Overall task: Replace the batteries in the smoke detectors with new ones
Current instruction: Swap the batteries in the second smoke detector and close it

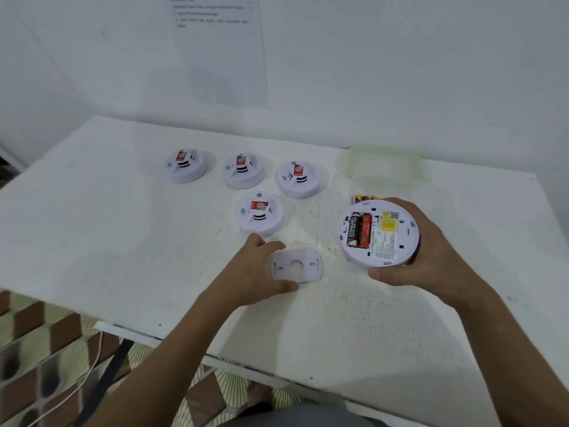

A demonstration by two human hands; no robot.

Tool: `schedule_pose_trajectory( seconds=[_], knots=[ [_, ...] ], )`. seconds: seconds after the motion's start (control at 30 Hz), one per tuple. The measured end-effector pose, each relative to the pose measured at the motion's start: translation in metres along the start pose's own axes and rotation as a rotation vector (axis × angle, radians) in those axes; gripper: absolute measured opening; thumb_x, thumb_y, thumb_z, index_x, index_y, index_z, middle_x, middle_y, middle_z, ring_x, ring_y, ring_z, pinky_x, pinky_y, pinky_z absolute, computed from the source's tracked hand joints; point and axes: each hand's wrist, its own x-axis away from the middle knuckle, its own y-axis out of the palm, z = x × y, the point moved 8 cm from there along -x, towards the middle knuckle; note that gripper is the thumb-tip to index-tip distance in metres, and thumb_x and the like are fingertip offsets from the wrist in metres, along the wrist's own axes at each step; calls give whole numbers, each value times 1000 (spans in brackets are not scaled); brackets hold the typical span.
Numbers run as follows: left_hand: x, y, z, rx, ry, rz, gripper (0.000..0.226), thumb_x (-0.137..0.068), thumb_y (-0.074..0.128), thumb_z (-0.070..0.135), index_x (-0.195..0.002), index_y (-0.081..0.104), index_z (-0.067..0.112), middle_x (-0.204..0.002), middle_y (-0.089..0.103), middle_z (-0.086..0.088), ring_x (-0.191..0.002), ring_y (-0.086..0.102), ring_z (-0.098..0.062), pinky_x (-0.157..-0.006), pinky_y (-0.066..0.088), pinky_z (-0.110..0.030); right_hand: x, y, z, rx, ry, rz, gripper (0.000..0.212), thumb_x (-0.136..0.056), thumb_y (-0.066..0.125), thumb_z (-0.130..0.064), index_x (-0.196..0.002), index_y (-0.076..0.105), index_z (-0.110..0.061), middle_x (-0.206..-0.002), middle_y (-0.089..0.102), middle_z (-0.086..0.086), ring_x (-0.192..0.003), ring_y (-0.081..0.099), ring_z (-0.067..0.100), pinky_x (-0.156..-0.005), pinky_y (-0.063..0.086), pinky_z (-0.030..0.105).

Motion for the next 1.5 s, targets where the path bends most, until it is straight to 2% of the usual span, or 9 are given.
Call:
schedule_pose_trajectory(
  seconds=[0.13,0.33,0.43,0.6,0.67,0.77,1.0,1.17,1.5],
  knots=[
    [-6,1,-8,-36,44,-9,75,-67,80,53,-130,52,24,-113,40,1,-96,49,-14,-79,41,-21,4,9,0,-5,19,-10,96,-50,89,-23,-136,47,-28,-132,58,-15,-124,55,9,-89,53,20],
    [-10,-1,-5,-142,172,23,57,-65,78,58,-103,66,17,-100,44,2,-80,49,-13,-65,49,-24,6,24,-1,-2,64,8,94,-48,87,-28,-134,48,-29,-123,62,-16,-119,58,7,-84,53,16],
    [-3,-6,-3,-245,255,54,62,-57,71,64,-93,65,14,-92,43,5,-69,49,-14,-56,51,-31,4,31,1,12,78,13,96,-50,90,-15,-136,47,-25,-125,62,-15,-120,58,8,-87,53,17],
    [14,-66,-18,-57,223,247,61,-48,63,63,-93,65,21,-95,45,14,-74,55,-8,-62,53,-32,-4,46,-3,28,85,56,93,-50,89,-15,-132,47,-29,-123,62,-18,-119,58,5,-89,52,16],
    [20,-95,-20,20,274,357,55,-51,66,57,-90,66,19,-90,46,13,-74,52,-2,-61,50,-28,-9,53,-6,23,82,73,93,-49,90,-17,-131,48,-29,-122,62,-18,-118,58,6,-88,52,17],
    [24,-121,-12,133,398,418,50,-53,73,48,-92,67,18,-87,44,12,-76,48,4,-64,37,-8,-21,70,-12,18,71,70,95,-51,90,-21,-135,47,-23,-126,61,-8,-121,58,14,-91,54,25],
    [14,-124,7,208,594,201,54,-54,80,44,-100,67,19,-95,48,3,-81,51,-5,-66,35,-3,-50,120,-31,20,2,76,91,-55,88,-4,-135,48,-18,-124,60,-14,-119,58,10,-90,49,17],
    [9,-127,-5,175,588,128,56,-55,78,47,-105,66,24,-100,46,6,-93,52,-7,-72,36,-5,-55,138,-36,16,7,78,91,-57,90,8,-134,48,-17,-123,61,-13,-118,58,8,-88,49,15],
    [7,-134,-11,114,551,45,67,-59,77,57,-119,63,33,-110,46,20,-105,49,5,-78,37,-3,-58,147,-41,28,42,41,92,-60,89,7,-137,46,-19,-127,60,-14,-121,57,10,-88,53,21]
  ],
)
